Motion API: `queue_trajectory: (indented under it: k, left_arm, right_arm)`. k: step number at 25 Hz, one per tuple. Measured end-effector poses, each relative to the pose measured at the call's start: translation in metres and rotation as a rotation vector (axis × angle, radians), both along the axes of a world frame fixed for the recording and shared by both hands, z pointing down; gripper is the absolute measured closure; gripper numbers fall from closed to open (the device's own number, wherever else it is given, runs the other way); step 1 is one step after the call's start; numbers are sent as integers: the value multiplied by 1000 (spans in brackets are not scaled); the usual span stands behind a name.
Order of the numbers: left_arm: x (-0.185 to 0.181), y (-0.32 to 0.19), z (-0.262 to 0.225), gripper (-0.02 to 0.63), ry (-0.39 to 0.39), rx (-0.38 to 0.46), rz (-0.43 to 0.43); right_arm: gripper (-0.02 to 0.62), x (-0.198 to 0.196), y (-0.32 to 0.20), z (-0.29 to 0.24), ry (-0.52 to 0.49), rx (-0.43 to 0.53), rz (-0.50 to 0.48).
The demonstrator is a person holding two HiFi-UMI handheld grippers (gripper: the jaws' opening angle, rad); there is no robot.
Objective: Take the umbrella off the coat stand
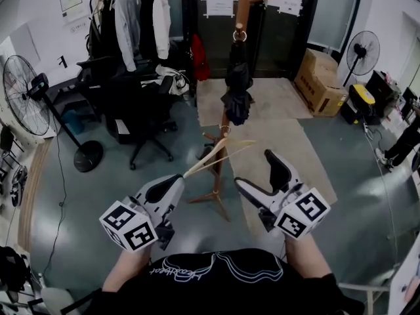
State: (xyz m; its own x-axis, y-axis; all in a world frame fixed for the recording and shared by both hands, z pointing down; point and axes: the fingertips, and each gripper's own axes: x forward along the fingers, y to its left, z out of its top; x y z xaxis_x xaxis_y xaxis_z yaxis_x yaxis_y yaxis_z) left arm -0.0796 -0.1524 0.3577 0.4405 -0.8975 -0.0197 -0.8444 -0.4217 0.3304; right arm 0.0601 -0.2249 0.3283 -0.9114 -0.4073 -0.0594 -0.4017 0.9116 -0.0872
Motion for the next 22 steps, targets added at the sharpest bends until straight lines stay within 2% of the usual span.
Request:
queue_trajectory:
  k: [9, 14, 22]
  left_arm:
    - [-30, -41, 15, 600, 15, -25, -10]
    - [-49, -57, 23, 600, 22, -38, -3]
    - [-74, -98, 17, 600, 13, -42, 54]
  right_arm:
    - [138, -23, -64, 0, 23, 17, 59]
    - [149, -33, -100, -5, 34, 57, 155]
    - [149, -53, -155, -16, 51, 59, 261]
